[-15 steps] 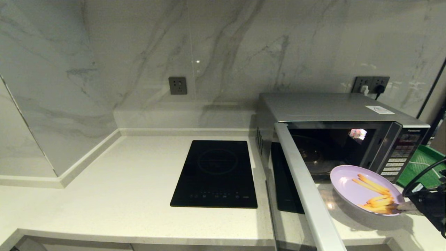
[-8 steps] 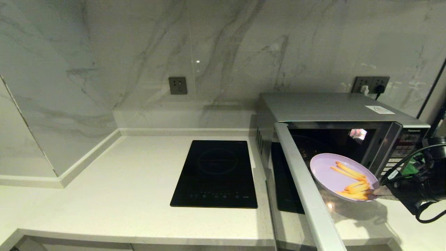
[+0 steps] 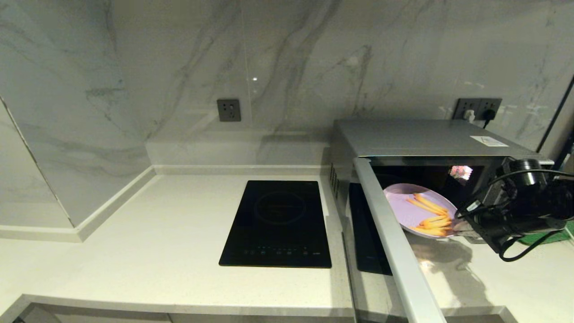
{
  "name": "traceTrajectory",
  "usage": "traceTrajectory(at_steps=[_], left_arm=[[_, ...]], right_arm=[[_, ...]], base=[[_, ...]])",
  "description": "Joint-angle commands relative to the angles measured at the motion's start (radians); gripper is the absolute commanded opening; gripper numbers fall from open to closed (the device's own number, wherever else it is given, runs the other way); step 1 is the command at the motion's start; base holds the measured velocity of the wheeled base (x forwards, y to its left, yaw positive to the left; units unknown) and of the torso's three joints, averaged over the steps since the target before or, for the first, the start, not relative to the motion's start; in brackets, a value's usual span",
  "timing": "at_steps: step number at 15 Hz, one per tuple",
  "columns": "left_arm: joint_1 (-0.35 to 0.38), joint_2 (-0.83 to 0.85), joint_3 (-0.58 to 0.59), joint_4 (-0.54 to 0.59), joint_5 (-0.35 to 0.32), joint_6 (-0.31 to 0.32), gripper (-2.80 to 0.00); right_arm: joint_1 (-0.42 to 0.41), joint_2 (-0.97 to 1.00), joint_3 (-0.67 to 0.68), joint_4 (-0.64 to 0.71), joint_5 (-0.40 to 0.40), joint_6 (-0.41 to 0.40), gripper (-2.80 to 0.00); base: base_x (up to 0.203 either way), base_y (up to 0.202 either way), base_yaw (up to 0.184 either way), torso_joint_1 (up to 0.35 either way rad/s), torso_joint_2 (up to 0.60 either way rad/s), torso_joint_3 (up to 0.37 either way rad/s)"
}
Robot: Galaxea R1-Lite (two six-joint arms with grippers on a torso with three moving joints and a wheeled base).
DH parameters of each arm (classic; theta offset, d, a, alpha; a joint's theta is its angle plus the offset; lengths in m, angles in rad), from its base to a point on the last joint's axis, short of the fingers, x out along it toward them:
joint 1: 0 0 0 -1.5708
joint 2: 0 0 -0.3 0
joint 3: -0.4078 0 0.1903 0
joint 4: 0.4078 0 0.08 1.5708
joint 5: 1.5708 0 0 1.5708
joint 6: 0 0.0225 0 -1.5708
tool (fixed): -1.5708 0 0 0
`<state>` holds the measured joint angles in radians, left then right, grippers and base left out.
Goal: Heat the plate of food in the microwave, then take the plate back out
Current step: Put the plate in the microwave oven
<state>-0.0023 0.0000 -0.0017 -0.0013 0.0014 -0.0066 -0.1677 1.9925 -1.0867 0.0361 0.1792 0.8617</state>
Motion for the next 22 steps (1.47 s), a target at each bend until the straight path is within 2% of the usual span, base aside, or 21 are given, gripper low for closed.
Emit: traceTrajectory(at_steps=[1, 5, 7, 22], left_arm=[[0.0, 0.0, 0.0, 0.0, 0.0, -0.001, -2.8], [-0.001, 0.0, 0.0, 0.0, 0.0, -0.001, -2.8], [-0.001, 0.0, 0.0, 0.0, 0.0, 0.0, -2.8], [-0.001, 0.0, 0.0, 0.0, 0.0, -0.001, -2.8]], right_arm=[[0.02, 0.077, -0.074, 0.001, -0.004, 0.075, -2.8], [0.064, 0.132, -0.159, 0.004, -0.013, 0.173, -2.8], [0.085, 0.168, -0.197, 0.004, -0.048, 0.217, -2.8], [0.106, 0.219, -0.275, -0.007, -0.057, 0.253, -2.8]], base=[[0.0, 0.0, 0.0, 0.0, 0.0, 0.0], [0.0, 0.0, 0.0, 0.0, 0.0, 0.0], [0.0, 0.0, 0.0, 0.0, 0.0, 0.0], [0.0, 0.0, 0.0, 0.0, 0.0, 0.0]])
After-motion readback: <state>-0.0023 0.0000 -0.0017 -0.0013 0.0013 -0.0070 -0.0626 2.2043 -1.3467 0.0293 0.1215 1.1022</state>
